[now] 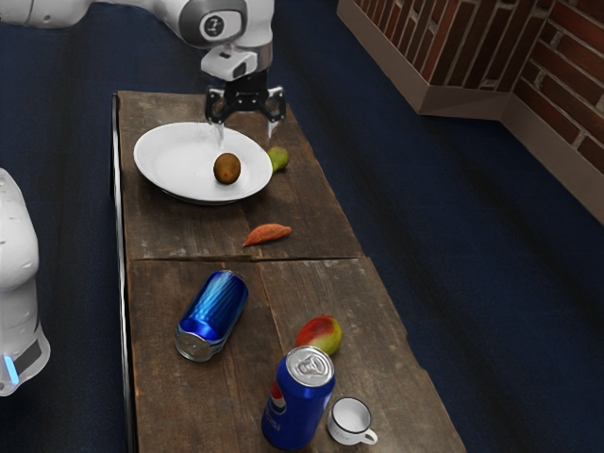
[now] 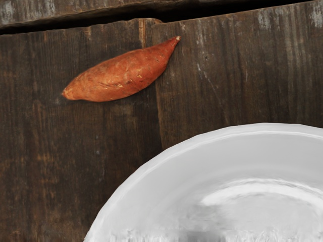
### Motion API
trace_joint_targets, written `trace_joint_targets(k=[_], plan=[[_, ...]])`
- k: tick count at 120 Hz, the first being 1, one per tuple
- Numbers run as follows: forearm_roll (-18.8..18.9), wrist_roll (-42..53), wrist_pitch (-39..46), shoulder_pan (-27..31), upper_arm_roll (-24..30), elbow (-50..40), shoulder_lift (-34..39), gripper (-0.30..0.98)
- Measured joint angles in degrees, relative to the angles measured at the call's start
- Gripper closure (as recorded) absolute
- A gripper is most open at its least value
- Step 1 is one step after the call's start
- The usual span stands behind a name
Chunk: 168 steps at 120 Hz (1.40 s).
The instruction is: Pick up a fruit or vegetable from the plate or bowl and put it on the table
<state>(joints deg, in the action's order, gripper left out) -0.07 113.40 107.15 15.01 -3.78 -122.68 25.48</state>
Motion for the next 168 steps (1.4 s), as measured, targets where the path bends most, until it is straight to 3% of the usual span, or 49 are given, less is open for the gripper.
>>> trace_joint_targets(k=[19, 44, 70, 118, 168], plan=[[2.12, -0.72, -6.80, -2.20, -0.56, 11.45, -7.71, 0.00], [3.00, -1.39, -14.76, -1.87, -4.05, 12.50, -14.90, 0.00], [3.83, -1.89, -18.85, -1.89, -6.56, 11.50, -17.58, 0.00], [4.62, -2.53, -17.08, -0.91, -8.71, 10.59, -21.78, 0.00], [2.98, -2.72, -13.20, -2.42, -8.78, 10.01, -22.57, 0.00]])
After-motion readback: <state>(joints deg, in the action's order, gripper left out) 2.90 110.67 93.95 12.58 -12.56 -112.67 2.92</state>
